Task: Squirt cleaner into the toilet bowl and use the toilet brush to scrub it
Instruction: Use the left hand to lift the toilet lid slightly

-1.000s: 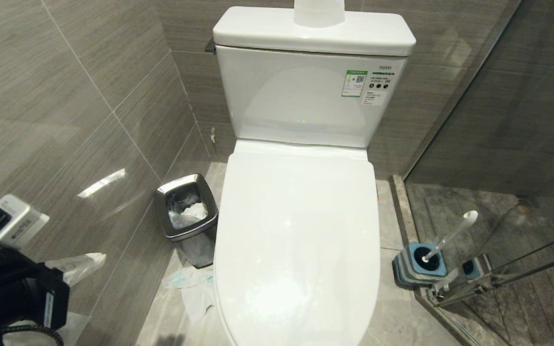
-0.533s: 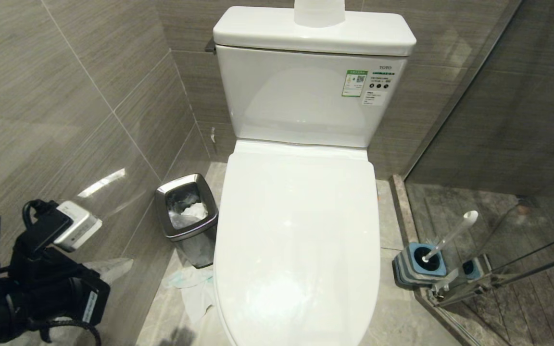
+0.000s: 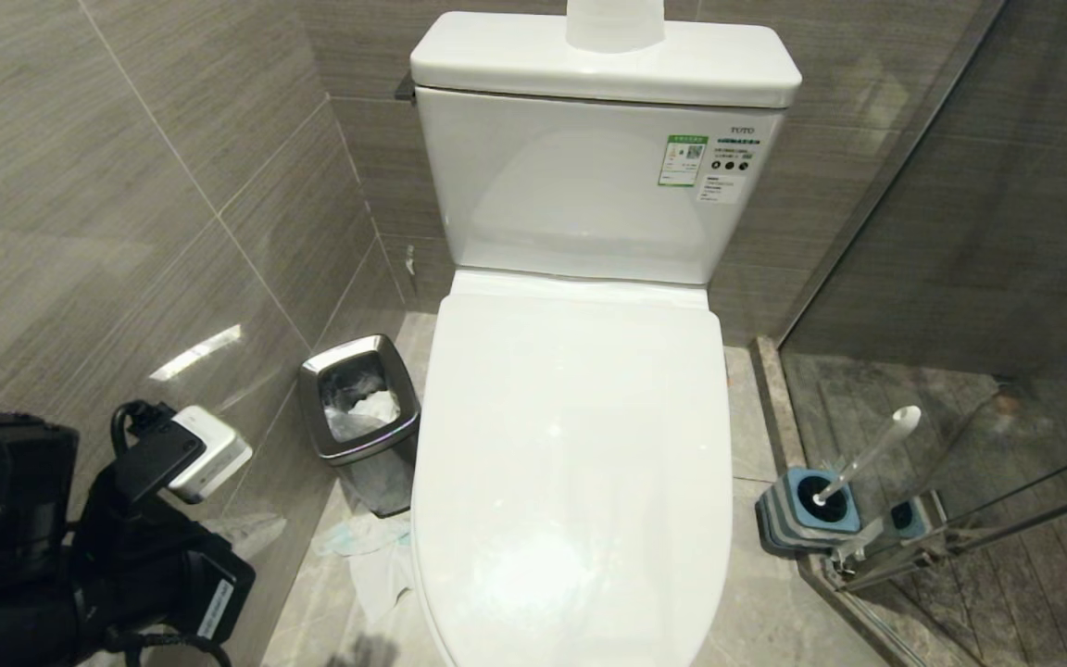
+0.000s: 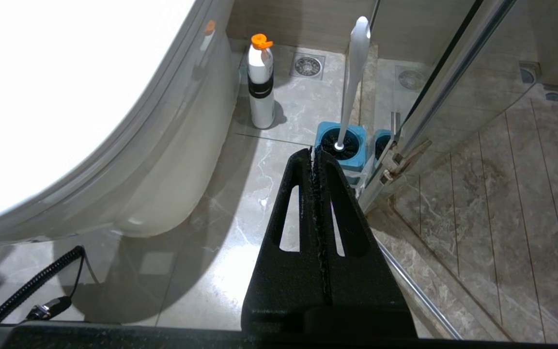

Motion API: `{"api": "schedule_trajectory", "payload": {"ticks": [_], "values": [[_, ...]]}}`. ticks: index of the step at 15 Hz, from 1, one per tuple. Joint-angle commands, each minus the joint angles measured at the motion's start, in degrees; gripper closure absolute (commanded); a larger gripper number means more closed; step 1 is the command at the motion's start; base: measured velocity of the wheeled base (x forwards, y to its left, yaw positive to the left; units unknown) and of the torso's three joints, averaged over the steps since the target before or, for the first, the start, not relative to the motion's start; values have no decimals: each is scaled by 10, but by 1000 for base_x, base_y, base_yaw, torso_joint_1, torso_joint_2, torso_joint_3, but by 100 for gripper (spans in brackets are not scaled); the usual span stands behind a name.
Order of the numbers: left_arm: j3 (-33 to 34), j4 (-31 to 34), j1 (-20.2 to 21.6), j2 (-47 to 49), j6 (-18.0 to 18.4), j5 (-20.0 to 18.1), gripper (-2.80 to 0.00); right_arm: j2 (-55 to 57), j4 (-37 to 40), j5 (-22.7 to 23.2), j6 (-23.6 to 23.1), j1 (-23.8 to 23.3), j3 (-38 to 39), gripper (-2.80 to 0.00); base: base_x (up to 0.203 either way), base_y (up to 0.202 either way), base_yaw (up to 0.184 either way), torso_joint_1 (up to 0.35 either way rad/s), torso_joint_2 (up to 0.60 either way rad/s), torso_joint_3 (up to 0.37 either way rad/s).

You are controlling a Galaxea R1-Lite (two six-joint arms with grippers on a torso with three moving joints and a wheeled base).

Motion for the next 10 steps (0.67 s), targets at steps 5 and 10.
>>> {"api": "schedule_trajectory", "payload": {"ticks": [5,10], "values": [[15,-17,0,70,-81,-4,0,0,0,0,0,0,1,0,0,0,0,0,0,0],[27,-113,-3,167,-176,-5,0,0,0,0,0,0,1,0,0,0,0,0,0,0]]}}
